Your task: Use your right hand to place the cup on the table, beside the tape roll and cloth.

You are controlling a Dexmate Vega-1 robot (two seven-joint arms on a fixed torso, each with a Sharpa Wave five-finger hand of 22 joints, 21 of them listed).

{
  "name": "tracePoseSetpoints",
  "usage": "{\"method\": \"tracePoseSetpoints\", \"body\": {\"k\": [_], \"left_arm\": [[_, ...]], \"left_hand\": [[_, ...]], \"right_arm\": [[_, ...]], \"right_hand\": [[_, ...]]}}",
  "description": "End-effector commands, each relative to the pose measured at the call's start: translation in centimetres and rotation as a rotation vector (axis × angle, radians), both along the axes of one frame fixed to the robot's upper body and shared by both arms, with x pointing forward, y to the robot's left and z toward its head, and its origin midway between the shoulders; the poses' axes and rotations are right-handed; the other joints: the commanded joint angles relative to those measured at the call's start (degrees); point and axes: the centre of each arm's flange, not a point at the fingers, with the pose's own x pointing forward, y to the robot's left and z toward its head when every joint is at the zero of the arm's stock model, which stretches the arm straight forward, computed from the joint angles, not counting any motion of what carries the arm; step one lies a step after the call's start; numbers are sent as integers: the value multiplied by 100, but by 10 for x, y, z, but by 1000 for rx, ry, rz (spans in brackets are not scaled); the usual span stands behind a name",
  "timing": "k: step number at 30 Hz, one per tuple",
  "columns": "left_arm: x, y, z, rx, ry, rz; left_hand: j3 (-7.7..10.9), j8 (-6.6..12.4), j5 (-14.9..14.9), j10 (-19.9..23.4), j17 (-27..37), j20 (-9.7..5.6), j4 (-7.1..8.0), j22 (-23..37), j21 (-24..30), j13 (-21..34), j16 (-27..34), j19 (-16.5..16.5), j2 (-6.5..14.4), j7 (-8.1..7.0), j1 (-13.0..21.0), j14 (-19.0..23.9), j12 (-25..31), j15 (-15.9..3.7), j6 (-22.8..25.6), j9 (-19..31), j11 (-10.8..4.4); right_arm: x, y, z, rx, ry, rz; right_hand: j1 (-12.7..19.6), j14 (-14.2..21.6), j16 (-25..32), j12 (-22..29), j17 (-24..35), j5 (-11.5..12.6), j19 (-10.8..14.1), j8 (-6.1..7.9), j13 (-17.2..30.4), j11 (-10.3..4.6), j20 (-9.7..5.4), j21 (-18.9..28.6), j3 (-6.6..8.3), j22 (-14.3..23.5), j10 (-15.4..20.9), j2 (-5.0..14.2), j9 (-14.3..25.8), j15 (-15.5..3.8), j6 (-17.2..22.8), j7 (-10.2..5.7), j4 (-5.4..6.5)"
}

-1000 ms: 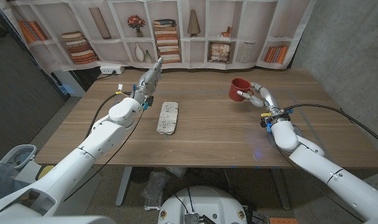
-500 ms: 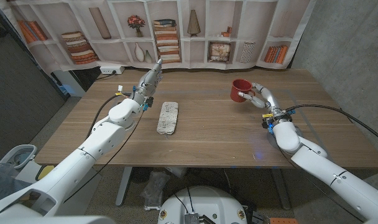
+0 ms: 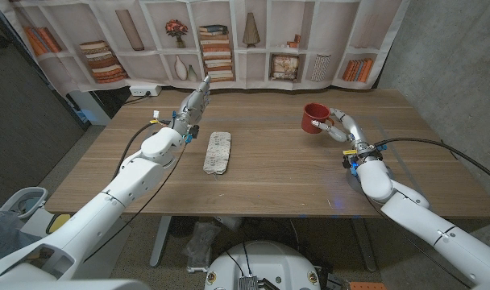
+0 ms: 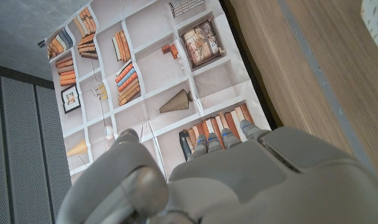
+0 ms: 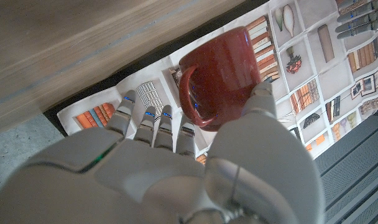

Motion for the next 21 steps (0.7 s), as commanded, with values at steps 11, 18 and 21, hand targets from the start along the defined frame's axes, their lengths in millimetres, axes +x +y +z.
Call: {"method": "tracePoseSetpoints", "body": {"k": [11, 18, 21], "left_arm": [[-3, 4, 0, 2, 2, 5], [-2, 5, 2, 5, 2, 6], [-1, 5, 3, 7, 4, 6]], "left_hand": [[-24, 6, 23, 16, 10, -16, -13, 19, -48, 20, -17, -394, 76, 8, 26, -144, -4, 10, 5, 32, 12], [-29, 4, 20, 14, 10, -21, -16, 20, -58, 20, -16, -389, 82, 6, 30, -140, -5, 8, 1, 32, 21], [-31, 4, 19, 15, 10, -18, -16, 20, -62, 20, -16, -390, 83, 7, 31, -139, -5, 8, 2, 32, 19]], "right_arm": [[-22, 2, -9, -13, -3, 18], [-26, 4, -13, -9, -5, 34], [-29, 4, -15, -5, -12, 36]], "right_hand": [[448, -9, 12, -6, 13, -15, -42, 54, 8, -41, 14, 29, 89, 17, 35, 519, 613, 3, 786, -714, 34], [456, -11, 14, -9, 13, -26, -41, 50, 8, -35, 15, 31, 98, 17, 38, 521, 623, -3, 788, -719, 35], [459, -12, 14, -9, 13, -30, -41, 48, 8, -35, 15, 32, 101, 17, 43, 521, 626, -5, 787, -714, 34]]}}
